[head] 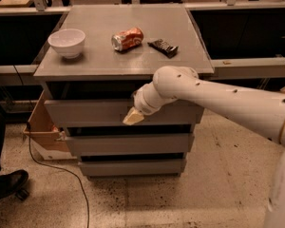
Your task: Open top drawer
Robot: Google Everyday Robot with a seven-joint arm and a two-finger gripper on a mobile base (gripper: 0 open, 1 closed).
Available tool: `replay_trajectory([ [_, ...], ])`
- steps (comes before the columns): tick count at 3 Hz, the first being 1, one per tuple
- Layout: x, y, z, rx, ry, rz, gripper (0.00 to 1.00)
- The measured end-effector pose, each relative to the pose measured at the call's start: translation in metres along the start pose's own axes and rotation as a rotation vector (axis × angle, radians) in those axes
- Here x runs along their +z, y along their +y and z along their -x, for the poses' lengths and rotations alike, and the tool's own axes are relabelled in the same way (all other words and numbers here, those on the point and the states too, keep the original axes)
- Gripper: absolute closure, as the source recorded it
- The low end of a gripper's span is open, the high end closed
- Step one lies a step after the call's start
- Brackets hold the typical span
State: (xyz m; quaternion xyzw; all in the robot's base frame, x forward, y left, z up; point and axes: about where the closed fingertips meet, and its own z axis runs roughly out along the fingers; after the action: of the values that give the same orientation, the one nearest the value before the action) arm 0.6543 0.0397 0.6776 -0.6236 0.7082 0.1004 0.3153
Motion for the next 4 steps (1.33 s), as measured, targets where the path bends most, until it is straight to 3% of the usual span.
replay_trajectory([
  [1, -0.017, 0.013, 0.008, -0.005, -0.025, 0.019, 0.69],
  [2, -0.039, 0.041, 0.004, -0.035, 0.0, 0.064, 0.92],
  [3, -0.051, 0.059, -0.001, -0.053, 0.026, 0.095, 0.0],
  [4, -0.069, 0.083, -0.006, -0.078, 0.064, 0.141, 0.0],
])
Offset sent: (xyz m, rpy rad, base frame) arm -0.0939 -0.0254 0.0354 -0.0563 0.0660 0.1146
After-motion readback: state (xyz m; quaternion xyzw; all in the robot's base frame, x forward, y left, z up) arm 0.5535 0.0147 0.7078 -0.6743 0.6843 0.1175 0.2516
